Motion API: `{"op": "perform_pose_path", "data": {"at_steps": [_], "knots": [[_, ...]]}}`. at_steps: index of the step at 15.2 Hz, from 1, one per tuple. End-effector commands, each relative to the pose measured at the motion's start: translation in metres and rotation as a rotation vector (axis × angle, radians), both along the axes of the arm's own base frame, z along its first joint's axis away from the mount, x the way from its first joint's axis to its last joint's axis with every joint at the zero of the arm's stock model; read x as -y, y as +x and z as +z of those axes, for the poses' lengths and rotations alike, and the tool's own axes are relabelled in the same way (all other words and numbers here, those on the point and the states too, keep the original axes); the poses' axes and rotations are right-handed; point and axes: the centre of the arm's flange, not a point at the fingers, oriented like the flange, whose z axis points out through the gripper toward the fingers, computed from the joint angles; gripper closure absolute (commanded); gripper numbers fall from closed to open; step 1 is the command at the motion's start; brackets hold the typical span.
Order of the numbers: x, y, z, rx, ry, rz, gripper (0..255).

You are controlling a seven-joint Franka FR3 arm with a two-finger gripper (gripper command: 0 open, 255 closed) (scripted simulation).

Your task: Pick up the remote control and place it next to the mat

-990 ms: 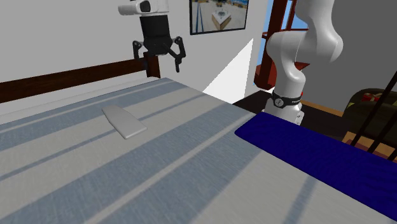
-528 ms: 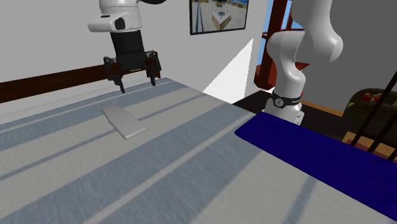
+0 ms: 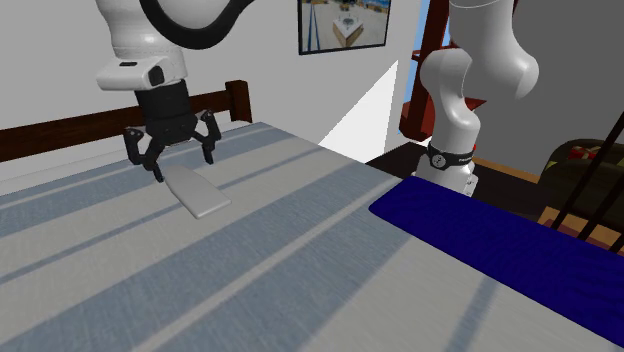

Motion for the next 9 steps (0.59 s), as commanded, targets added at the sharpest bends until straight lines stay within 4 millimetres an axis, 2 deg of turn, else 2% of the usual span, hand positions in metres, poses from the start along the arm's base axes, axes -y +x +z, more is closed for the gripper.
{"op": "perform_pose_path", "data": {"at_steps": [1,5,9], "knots": [[0.001,0.002,-0.01,0.001,0.0,0.006,0],[0.001,0.002,-0.034,0.001,0.0,0.006,0],[0.001,0.002,-0.034,0.001,0.0,0.006,0]]}}
